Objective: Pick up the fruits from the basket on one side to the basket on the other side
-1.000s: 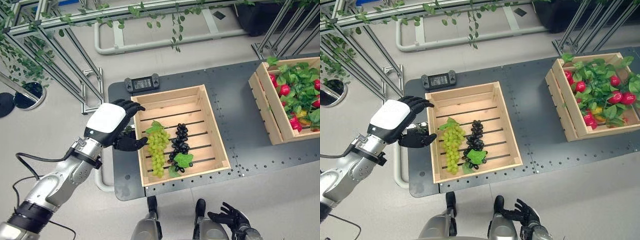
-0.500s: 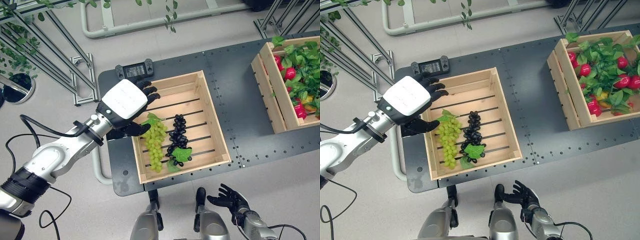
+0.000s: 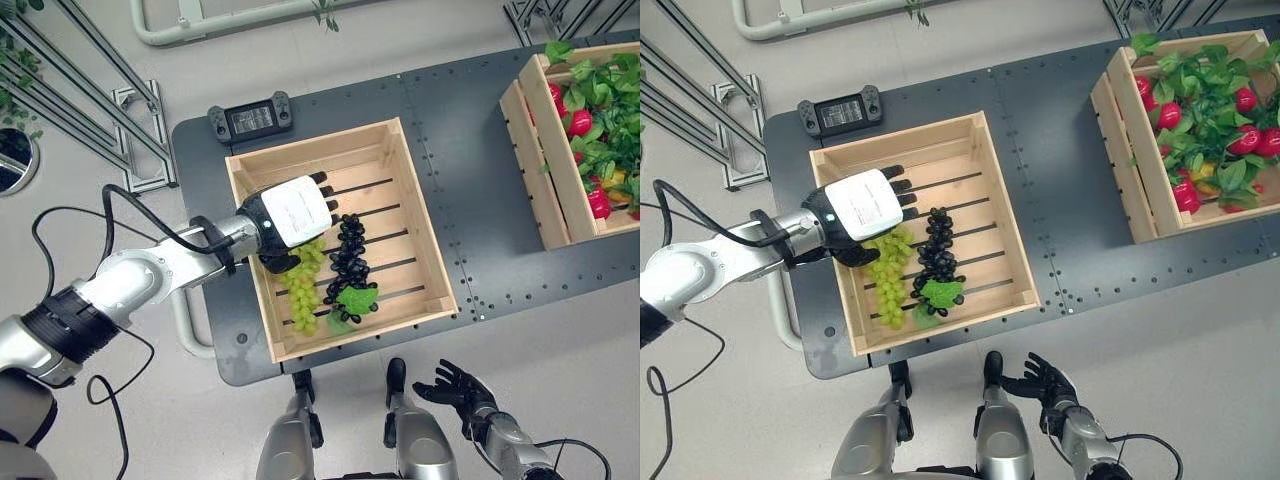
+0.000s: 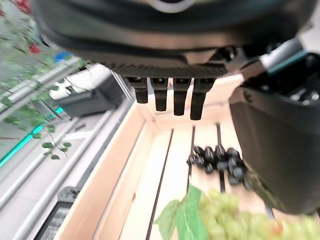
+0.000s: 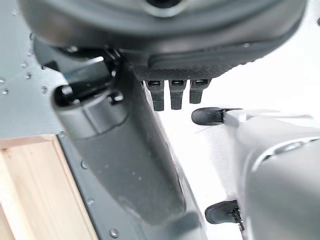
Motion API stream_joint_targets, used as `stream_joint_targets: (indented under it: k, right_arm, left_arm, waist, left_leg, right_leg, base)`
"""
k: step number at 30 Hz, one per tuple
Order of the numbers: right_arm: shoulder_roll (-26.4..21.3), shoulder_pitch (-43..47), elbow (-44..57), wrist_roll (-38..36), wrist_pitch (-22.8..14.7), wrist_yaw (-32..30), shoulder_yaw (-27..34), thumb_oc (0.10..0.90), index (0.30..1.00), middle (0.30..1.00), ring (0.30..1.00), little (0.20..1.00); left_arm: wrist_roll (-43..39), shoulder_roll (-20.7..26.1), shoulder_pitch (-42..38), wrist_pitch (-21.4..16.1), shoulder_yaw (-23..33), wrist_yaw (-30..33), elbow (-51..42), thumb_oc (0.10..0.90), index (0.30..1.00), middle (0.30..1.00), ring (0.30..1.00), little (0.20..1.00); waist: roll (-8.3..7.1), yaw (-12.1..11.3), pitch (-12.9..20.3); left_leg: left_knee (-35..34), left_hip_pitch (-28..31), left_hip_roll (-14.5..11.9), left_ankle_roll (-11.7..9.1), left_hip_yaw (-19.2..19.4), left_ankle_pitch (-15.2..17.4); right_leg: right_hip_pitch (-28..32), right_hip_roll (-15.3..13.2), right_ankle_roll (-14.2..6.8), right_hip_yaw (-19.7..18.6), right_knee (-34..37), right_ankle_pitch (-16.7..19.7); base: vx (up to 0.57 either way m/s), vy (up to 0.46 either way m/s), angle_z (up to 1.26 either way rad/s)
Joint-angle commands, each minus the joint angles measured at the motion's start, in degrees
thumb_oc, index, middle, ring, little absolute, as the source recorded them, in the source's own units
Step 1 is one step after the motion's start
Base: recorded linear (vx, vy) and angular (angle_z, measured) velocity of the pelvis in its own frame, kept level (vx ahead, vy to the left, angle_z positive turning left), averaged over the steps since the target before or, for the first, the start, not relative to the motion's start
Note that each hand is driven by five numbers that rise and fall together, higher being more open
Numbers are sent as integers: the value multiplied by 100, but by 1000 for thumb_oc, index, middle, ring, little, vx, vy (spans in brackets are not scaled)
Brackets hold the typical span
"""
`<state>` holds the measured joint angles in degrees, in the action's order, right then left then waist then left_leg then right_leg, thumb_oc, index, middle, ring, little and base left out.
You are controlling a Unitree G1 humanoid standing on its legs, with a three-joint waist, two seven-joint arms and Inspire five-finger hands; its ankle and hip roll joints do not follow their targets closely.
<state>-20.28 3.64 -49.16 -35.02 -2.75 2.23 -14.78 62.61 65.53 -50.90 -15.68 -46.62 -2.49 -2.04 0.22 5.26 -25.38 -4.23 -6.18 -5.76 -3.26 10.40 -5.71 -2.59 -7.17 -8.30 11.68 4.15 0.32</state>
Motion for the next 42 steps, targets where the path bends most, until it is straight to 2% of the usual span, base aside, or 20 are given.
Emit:
stream_joint_targets:
  k: [1,7,11,15,18,22,25,29,30,33,34,38,40,42]
  right_arm:
    - [-253,-118,-27,-357,-322,181,-82,800,900,900,900,900]
    - [-216,-5,-91,-491,-384,164,-104,800,900,900,900,900]
    - [-223,67,-141,-489,-381,160,-124,800,900,900,900,900]
    - [-245,108,-191,-541,-395,143,-134,800,900,900,900,900]
    - [-236,154,-206,-624,-442,201,-137,800,900,900,900,900]
    - [-202,208,-200,-707,-458,193,-175,800,900,900,900,900]
    - [-144,246,-241,-750,-480,240,-248,800,900,900,900,900]
    - [-91,290,-291,-800,-513,259,-304,800,900,900,900,900]
    - [-86,327,-317,-831,-516,268,-328,800,900,900,900,900]
    - [-80,349,-321,-843,-493,250,-354,800,900,900,900,900]
    - [-75,332,-282,-811,-475,215,-363,800,900,900,900,900]
    - [-104,288,-197,-790,-433,152,-317,800,900,900,900,900]
    - [-134,308,-203,-772,-415,158,-269,800,900,900,900,900]
    - [-138,322,-215,-801,-441,168,-242,800,900,900,900,900]
  left_arm:
    - [12,206,-728,-5,226,-479,-138,800,900,900,900,900]
    - [-150,204,-1218,-393,-47,-1436,-175,800,900,900,900,900]
    - [-344,220,-1533,-379,-254,-2101,-124,800,900,900,900,900]
    - [-312,243,-1751,-251,-387,-2259,-36,800,900,900,900,900]
    - [-303,265,-1881,-275,-444,-2135,54,800,900,900,900,900]
    - [44,216,-1947,-36,-519,-1814,316,800,900,900,900,900]
    - [322,85,-1968,338,-602,-1372,639,800,900,900,900,900]
    - [479,-65,-1865,654,-649,-1032,973,800,900,900,900,900]
    - [500,-140,-1829,869,-663,-871,1104,800,900,900,900,900]
    - [453,-223,-1712,1204,-607,-476,1238,800,900,900,900,900]
    - [433,-267,-1628,1424,-530,-319,1335,800,900,900,900,900]
    - [490,-223,-1392,1410,-312,-51,1261,800,900,900,900,900]
    - [524,-231,-1283,1360,-203,-134,1139,800,900,900,900,900]
    - [560,-286,-1204,1462,-140,-370,1044,800,900,900,900,900]
  waist:
    - [-27,-25,206]
    - [-80,-65,67]
    - [-102,-80,-15]
    - [-119,-101,-79]
    - [-163,-132,-119]
    - [-241,-145,-156]
    - [-346,-143,-182]
    - [-410,-134,-210]
    - [-433,-125,-237]
    - [-441,-117,-254]
    - [-431,-107,-263]
    - [-376,-126,-286]
    - [-336,-144,-300]
    - [-305,-152,-302]
  left_leg:
    - [1195,-385,186,31,-1,827]
    - [1363,-519,179,38,-10,868]
    - [1416,-586,169,31,-15,866]
    - [1514,-670,148,14,-41,868]
    - [1497,-693,151,8,-49,851]
    - [1567,-784,127,-7,-71,863]
    - [1563,-796,97,-7,-64,872]
    - [1549,-795,77,-11,-46,867]
    - [1554,-802,67,-11,-38,867]
    - [1547,-786,72,-12,-35,866]
    - [1524,-764,74,-14,-10,863]
    - [1515,-760,111,-19,-23,858]
    - [1509,-772,125,-22,-49,845]
    - [1500,-772,140,-24,-67,843]
  right_leg:
    - [-852,-3,59,-383,-856,84]
    - [-882,-16,61,-354,-863,106]
    - [-919,23,71,-348,-897,93]
    - [-956,23,82,-320,-938,93]
    - [-959,35,86,-297,-913,107]
    - [-1034,53,88,-282,-950,114]
    - [-1034,92,89,-288,-929,122]
    - [-1058,133,85,-321,-927,138]
    - [-1070,147,90,-337,-932,139]
    - [-1068,165,103,-373,-928,138]
    - [-1064,168,108,-384,-913,138]
    - [-1056,156,121,-383,-908,129]
    - [-1068,131,128,-365,-926,129]
    - [-1068,111,129,-346,-935,124]
  base:
    - [0,0,0]
    - [-20,-27,3]
    - [-15,-11,1]
    - [0,0,0]
    - [0,0,0]
    - [-22,-38,1]
    - [-1,-41,0]
    - [0,-8,0]
    - [0,0,0]
    - [0,0,0]
    - [0,0,0]
    - [5,8,0]
    - [0,0,0]
    - [0,0,0]
